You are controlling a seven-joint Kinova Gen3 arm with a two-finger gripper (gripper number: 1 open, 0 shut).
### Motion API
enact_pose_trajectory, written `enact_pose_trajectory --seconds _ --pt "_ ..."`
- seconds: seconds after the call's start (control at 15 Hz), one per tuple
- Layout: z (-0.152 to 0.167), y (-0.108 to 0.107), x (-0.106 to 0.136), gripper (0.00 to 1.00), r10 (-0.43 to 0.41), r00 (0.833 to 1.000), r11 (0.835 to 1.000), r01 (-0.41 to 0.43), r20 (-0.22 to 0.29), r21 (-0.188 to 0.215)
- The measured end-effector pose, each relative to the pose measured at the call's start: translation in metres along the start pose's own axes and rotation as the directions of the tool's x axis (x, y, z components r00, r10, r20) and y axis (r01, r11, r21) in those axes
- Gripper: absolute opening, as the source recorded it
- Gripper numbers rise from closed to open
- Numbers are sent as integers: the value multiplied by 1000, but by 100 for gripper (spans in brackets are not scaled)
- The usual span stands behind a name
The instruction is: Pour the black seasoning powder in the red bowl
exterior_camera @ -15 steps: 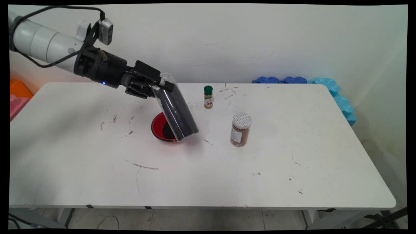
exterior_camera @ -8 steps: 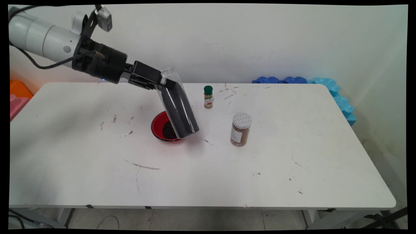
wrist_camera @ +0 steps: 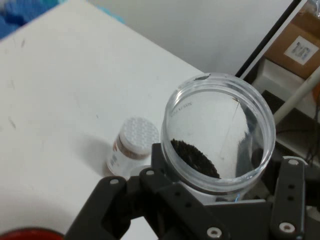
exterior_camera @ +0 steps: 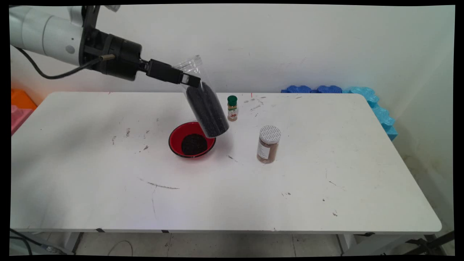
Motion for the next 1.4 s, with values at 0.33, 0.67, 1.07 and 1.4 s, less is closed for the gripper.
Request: enact_pose_trajectory --seconds 0.33,0.67,1.07,1.4 --pt "-1 16 5 0 171 984 985 -171 -44 7" --pt "2 32 5 0 283 956 959 -284 -71 6" --pt "15 42 2 0 386 920 923 -385 -68 27" --pt "29 41 -5 0 435 900 900 -434 -21 33"
